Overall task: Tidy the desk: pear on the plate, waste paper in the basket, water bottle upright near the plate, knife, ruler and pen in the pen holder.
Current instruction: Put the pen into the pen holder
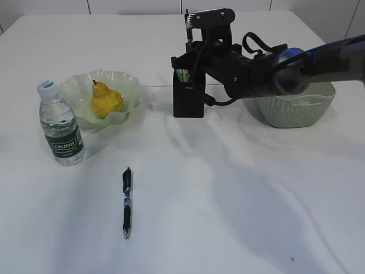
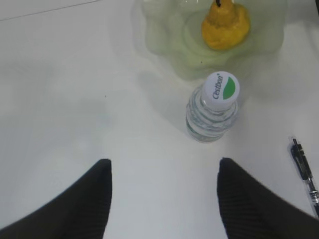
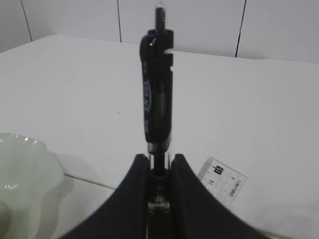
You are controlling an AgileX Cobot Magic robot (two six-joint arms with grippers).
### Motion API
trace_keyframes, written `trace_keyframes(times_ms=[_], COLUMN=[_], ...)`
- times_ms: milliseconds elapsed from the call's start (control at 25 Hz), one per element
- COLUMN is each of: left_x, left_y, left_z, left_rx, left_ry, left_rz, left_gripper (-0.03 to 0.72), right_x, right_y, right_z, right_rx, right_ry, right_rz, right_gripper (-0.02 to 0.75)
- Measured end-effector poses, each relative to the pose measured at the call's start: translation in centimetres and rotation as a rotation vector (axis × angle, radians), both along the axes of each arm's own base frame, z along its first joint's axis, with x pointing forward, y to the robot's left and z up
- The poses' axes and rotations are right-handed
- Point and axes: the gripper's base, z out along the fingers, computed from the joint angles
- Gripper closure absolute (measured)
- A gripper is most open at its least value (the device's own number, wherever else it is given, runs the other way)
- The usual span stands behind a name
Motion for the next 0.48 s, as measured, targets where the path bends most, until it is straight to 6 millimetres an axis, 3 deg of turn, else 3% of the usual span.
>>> trace_keyframes(times_ms=[200, 480], left_x=[0.1, 0.1], left_y=[0.0, -0.1], left_z=[0.1, 0.1], left_rx=[-0.004, -0.008], left_ry=[-0.014, -0.016], left_rz=[-0.003, -0.004], left_gripper=[0.221, 0.221], right_x=[0.2, 0.3], right_y=[-0.3, -0.3], right_z=[-0.6, -3.0], right_rx=[-0.006, -0.025], right_ry=[0.027, 0.081], right_rz=[-0.004, -0.002], right_gripper=[0.654, 0.654])
